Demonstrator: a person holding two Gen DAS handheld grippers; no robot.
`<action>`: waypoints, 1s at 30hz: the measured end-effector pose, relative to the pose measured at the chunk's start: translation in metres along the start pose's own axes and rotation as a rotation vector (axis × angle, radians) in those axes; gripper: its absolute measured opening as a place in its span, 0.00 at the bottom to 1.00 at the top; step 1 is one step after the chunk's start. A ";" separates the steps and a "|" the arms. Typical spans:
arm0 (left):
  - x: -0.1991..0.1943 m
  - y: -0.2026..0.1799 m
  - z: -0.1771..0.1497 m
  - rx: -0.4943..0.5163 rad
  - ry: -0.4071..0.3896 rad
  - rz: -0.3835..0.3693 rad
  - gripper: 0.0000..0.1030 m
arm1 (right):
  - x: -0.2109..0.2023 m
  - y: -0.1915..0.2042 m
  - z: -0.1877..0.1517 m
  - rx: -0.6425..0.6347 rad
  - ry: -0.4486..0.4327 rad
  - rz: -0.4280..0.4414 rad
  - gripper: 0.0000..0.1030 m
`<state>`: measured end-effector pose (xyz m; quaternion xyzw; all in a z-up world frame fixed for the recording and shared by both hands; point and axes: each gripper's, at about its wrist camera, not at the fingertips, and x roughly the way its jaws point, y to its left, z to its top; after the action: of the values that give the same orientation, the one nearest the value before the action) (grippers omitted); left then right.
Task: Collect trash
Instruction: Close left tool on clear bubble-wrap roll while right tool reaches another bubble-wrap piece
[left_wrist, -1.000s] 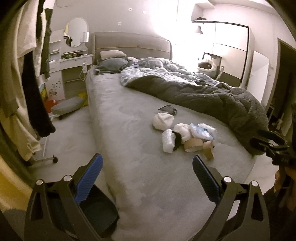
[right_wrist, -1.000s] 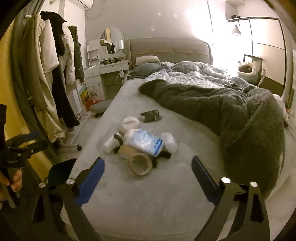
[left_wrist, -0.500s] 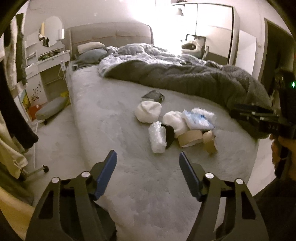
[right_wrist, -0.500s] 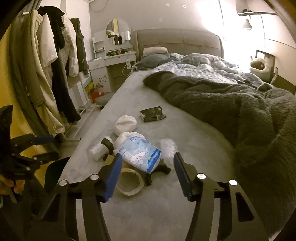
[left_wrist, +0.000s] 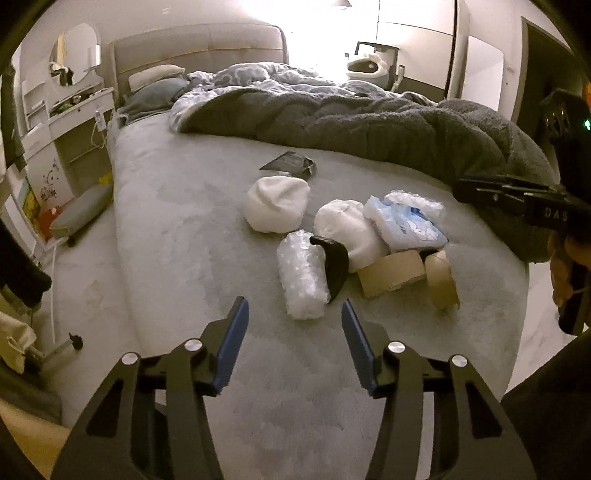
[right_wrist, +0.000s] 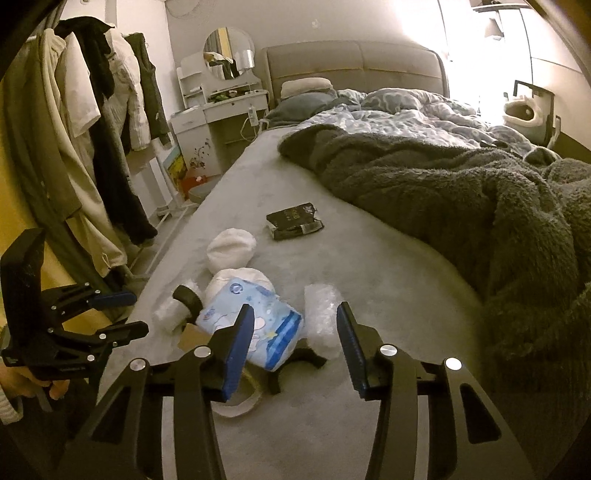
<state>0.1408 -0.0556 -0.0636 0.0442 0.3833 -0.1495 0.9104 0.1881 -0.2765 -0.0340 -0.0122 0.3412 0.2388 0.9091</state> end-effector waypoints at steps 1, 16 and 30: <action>0.002 -0.001 0.001 0.002 0.001 -0.002 0.54 | 0.001 0.000 0.000 0.000 0.000 -0.001 0.46; 0.033 0.004 0.012 -0.030 0.058 -0.042 0.25 | 0.019 -0.013 0.000 0.058 0.045 0.015 0.38; 0.009 0.003 0.018 0.064 -0.031 0.079 0.25 | 0.041 -0.049 0.000 0.287 0.052 0.079 0.50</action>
<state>0.1599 -0.0581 -0.0578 0.0860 0.3621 -0.1262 0.9196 0.2361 -0.3028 -0.0666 0.1252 0.3954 0.2227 0.8823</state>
